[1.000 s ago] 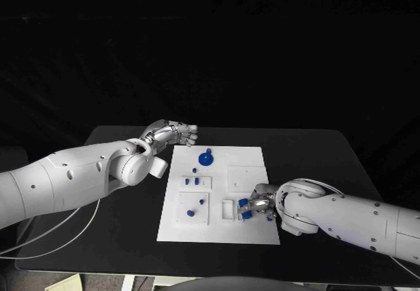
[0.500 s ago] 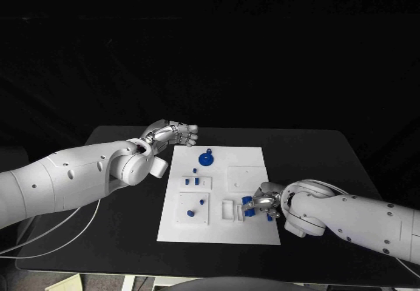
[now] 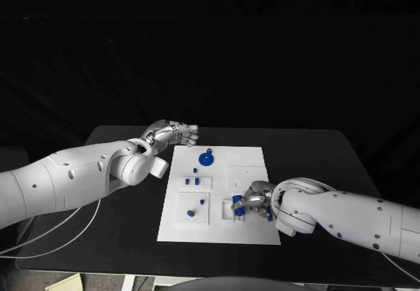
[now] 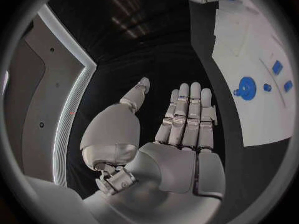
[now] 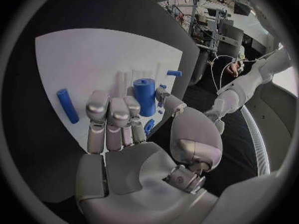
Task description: Assemble the parts on the task board
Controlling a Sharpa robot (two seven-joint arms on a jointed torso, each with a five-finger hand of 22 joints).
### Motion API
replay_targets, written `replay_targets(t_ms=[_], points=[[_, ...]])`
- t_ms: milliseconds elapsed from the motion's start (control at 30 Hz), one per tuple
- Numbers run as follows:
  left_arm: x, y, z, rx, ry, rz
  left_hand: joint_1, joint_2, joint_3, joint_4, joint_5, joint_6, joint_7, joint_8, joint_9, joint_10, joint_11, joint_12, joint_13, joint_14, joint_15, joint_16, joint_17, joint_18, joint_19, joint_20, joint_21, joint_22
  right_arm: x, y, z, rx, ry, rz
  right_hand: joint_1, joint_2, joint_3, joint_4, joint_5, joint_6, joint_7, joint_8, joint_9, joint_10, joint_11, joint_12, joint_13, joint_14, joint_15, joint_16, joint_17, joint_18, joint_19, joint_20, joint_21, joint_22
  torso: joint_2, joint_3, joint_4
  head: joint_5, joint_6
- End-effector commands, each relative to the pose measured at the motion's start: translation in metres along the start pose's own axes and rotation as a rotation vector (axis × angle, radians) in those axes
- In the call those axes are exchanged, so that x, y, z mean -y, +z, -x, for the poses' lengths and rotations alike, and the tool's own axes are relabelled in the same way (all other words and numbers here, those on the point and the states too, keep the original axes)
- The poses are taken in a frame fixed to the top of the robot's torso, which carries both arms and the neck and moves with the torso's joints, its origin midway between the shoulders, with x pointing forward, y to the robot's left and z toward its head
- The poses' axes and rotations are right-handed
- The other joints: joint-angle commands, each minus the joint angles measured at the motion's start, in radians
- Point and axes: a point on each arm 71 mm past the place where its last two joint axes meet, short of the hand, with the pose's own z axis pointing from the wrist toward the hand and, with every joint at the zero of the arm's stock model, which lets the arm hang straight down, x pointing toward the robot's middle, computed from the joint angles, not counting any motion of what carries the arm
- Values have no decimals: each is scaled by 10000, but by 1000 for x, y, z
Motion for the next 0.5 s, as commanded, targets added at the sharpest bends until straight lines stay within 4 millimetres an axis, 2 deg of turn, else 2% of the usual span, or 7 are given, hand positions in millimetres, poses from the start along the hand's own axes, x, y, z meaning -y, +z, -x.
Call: replay_targets(t_ms=[33,233,500], points=[[1,1,-3,-163,-114,-80,-86,3,-61,4,-41,-74,-5,42,-14,-85,-8,-48,-15,25,41,-51,14,182,65,-21,-39,4,-2,2,-4,-409,145,-43,-141,-49,-4,-78,-1,200,112,-1,-25,-32,-56,-65,-17,0,-55,-20,-17,860,7,69,49,162,-3,1,-4,4,2],[1,1,-4,-177,-160,-69,-89,4,-63,2,-41,-75,-4,42,-15,-87,-8,-48,-16,25,42,-55,19,183,66,-21,-42,5,-7,8,-5,-446,96,-7,-176,-45,-11,-85,0,201,113,-12,-34,-36,-55,-74,-19,-2,-55,-23,-21,860,2,73,49,159,6,7,-3,24,8],[1,1,-4,-179,-161,-61,-92,4,-66,-1,-41,-77,-4,42,-18,-88,-7,-47,-18,26,42,-62,26,184,68,-20,-47,7,-8,13,-6,-520,-3,-111,-222,-47,-23,-95,-1,202,115,-26,-46,-47,-54,-94,-26,-3,-54,-25,-25,860,-5,77,49,157,6,-2,-3,55,-9]])
